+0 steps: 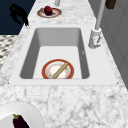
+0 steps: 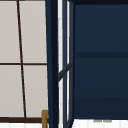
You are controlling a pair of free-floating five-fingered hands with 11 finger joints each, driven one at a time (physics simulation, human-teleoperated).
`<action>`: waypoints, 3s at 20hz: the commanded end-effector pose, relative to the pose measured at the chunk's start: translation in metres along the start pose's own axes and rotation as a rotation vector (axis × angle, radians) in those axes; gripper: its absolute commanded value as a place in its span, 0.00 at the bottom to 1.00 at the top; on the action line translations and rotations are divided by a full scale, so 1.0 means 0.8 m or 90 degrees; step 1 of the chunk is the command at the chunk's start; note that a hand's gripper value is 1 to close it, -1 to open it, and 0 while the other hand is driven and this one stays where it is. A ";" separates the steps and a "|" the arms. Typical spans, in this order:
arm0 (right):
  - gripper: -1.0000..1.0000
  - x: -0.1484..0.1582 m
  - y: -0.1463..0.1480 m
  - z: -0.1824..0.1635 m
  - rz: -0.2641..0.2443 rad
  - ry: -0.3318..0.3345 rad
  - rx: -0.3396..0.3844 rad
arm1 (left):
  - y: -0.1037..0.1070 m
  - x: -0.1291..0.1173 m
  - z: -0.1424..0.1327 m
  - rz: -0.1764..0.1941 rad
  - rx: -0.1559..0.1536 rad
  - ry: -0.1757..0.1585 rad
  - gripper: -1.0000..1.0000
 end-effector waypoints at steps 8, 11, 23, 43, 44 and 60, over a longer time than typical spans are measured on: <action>1.00 0.083 -0.030 0.072 -0.036 0.000 -0.059 | 0.000 0.000 0.000 0.000 0.000 0.000 0.50; 1.00 0.093 -0.048 0.094 -0.060 0.018 -0.091 | 0.000 0.000 0.000 0.000 0.000 0.000 0.50; 1.00 0.107 -0.117 0.148 -0.070 0.030 -0.072 | 0.000 0.000 0.000 0.000 0.000 0.000 0.50; 1.00 0.128 -0.240 0.234 -0.067 0.070 -0.118 | 0.000 0.000 0.000 0.000 0.000 0.000 0.50; 1.00 0.128 -0.248 0.241 -0.067 0.071 -0.114 | 0.000 0.000 0.000 0.000 0.000 0.000 0.50; 1.00 0.158 -0.365 0.318 -0.059 0.110 -0.145 | 0.000 0.000 0.000 0.000 0.000 0.000 0.50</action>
